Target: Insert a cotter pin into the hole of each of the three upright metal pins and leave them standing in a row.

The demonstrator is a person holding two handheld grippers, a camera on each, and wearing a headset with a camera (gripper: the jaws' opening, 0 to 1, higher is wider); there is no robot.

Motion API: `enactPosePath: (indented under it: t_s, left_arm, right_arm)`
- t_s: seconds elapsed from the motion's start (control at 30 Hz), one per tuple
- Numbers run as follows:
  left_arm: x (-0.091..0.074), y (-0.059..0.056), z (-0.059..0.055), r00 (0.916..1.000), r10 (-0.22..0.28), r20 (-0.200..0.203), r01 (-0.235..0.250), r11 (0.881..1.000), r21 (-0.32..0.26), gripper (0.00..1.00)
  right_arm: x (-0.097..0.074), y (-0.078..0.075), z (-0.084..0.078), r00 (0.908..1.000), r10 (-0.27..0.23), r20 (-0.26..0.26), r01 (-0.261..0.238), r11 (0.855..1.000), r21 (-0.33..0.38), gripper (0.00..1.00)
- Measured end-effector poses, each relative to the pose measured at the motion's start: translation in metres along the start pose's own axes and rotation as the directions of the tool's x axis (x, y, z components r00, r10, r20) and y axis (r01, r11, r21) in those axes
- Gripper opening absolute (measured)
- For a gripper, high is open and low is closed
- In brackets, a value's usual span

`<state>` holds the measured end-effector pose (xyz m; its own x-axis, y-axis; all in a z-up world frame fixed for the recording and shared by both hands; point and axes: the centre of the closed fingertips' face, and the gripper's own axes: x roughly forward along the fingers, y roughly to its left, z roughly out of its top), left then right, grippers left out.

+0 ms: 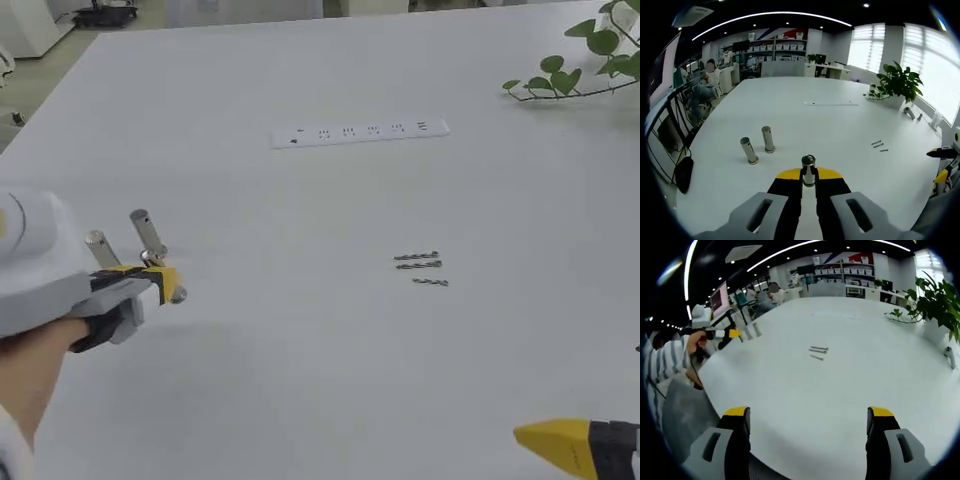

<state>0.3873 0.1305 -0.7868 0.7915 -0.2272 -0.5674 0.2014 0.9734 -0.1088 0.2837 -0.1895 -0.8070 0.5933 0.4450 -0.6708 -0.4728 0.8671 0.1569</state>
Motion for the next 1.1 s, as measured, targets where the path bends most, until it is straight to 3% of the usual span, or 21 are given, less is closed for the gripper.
enactPosePath:
  t_s: [0.3, 0.43, 0.6, 0.73, 0.87, 1.03, 1.1]
  left_arm:
    - [-0.003, -0.028, -0.014, 0.9996, 0.002, -0.029, -0.002, 1.000, -0.025, 0.07]
    - [-0.005, -0.032, -0.019, 0.9993, 0.010, -0.035, -0.013, 0.997, -0.079, 0.07]
    - [-0.007, -0.037, -0.028, 0.9985, 0.026, -0.049, -0.029, 0.997, -0.065, 0.07]
    - [-0.008, -0.041, -0.034, 0.9977, 0.034, -0.058, -0.039, 0.995, -0.095, 0.07]
    - [-0.009, -0.044, -0.039, 0.9969, 0.050, -0.060, -0.055, 0.995, -0.088, 0.07]
    - [-0.006, -0.055, -0.044, 0.9970, 0.055, -0.055, -0.060, 0.995, -0.084, 0.07]
    - [-0.005, -0.056, -0.048, 0.9951, 0.074, -0.065, -0.076, 0.996, -0.037, 0.07]
  right_arm:
    - [-0.003, 0.005, 0.006, 0.9994, 0.031, 0.017, -0.030, 0.999, -0.039, 1.00]
    - [-0.001, 0.006, 0.005, 0.9990, 0.042, 0.017, -0.041, 0.998, -0.037, 1.00]
    - [-0.002, 0.008, 0.006, 0.9981, 0.055, 0.027, -0.054, 0.998, -0.040, 1.00]
    - [-0.002, 0.009, 0.005, 0.9978, 0.062, 0.023, -0.061, 0.997, -0.054, 1.00]
    - [-0.003, 0.012, 0.009, 0.9956, 0.083, 0.044, -0.081, 0.996, -0.040, 1.00]
    - [-0.002, 0.012, 0.009, 0.9953, 0.090, 0.035, -0.088, 0.994, -0.059, 1.00]
    - [-0.002, 0.012, 0.009, 0.9950, 0.093, 0.034, -0.091, 0.994, -0.061, 1.00]
